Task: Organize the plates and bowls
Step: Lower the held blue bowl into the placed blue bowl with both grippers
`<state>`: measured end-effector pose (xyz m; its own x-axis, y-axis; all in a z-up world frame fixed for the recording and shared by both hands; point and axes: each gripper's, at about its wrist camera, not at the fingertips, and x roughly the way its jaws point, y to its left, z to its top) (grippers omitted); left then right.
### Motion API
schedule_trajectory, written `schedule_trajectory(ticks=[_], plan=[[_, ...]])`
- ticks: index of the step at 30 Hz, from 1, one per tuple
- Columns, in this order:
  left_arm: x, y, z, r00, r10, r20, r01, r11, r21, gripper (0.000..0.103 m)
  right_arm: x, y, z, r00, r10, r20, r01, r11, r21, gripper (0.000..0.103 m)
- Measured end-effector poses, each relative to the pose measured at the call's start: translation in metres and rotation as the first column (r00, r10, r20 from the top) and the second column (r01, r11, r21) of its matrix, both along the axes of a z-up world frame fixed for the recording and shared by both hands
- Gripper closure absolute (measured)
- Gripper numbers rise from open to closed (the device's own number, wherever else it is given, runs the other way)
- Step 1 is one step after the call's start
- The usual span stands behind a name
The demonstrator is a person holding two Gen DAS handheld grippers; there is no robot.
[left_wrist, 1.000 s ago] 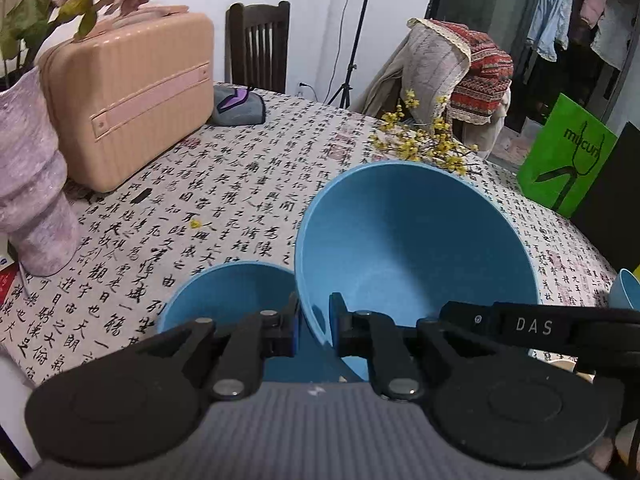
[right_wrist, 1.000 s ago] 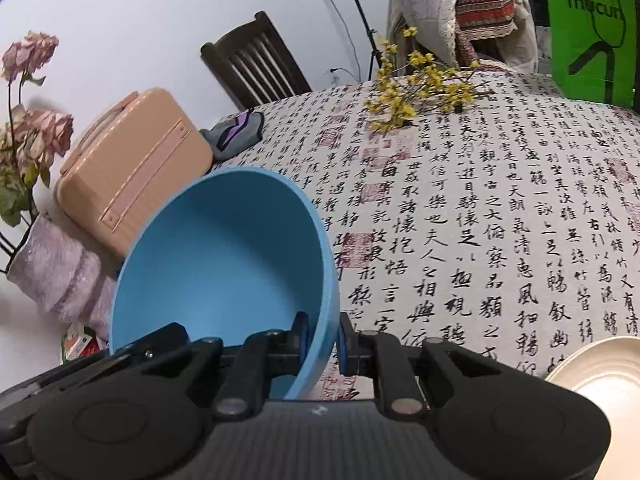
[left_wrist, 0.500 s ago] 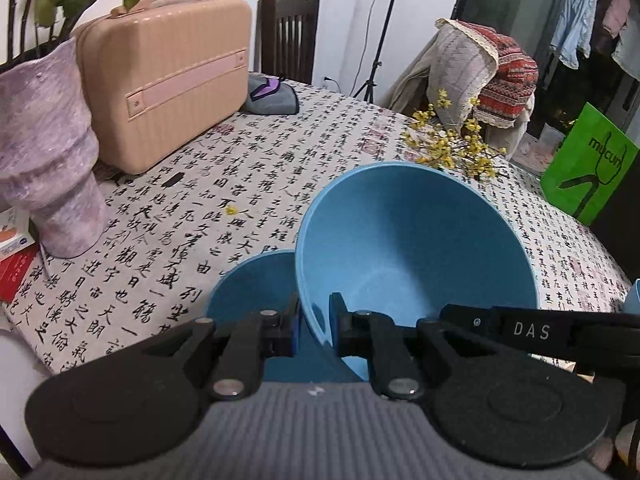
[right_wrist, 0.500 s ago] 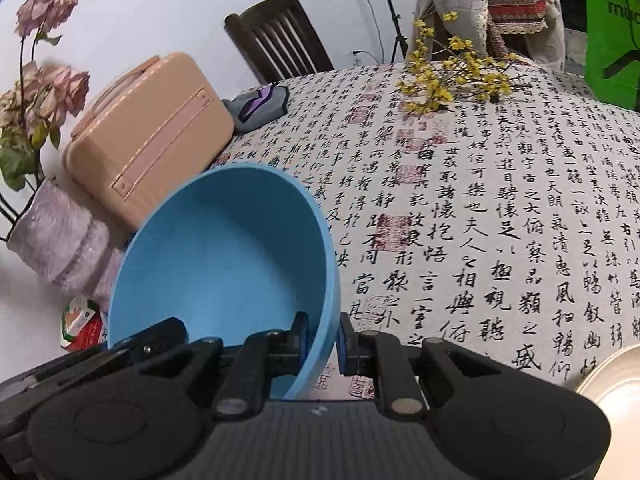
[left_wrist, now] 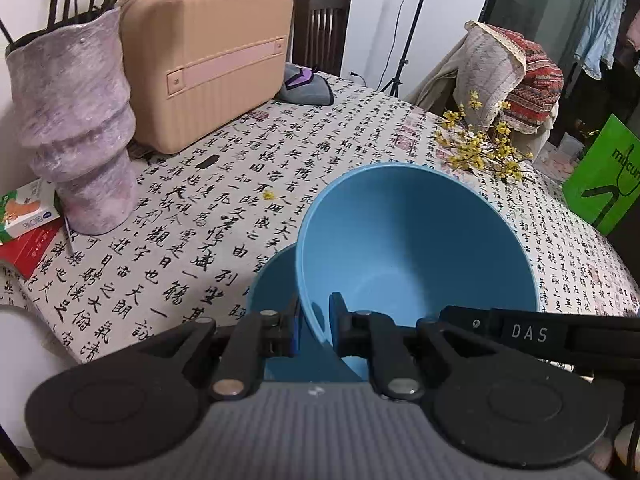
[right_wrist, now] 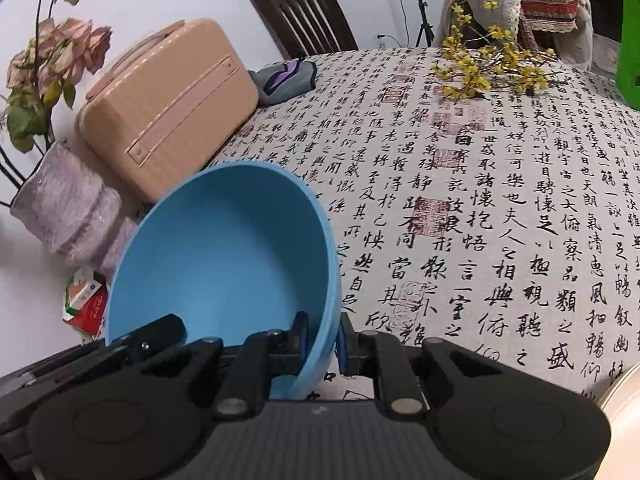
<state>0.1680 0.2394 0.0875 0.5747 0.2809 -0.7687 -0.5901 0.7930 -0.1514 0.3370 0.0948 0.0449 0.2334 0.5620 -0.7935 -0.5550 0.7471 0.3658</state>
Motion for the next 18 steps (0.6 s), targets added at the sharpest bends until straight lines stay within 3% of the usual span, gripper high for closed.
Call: schedule_trajectory(ticks=[18], plan=[[-0.006,0.014,-0.018,0.999,0.026,-0.047,-0.027,0.999,-0.017,0.09,-0.006,0.023,-0.009,0.997,0.07,0.018,-0.069,0.996,-0.055,0.089]])
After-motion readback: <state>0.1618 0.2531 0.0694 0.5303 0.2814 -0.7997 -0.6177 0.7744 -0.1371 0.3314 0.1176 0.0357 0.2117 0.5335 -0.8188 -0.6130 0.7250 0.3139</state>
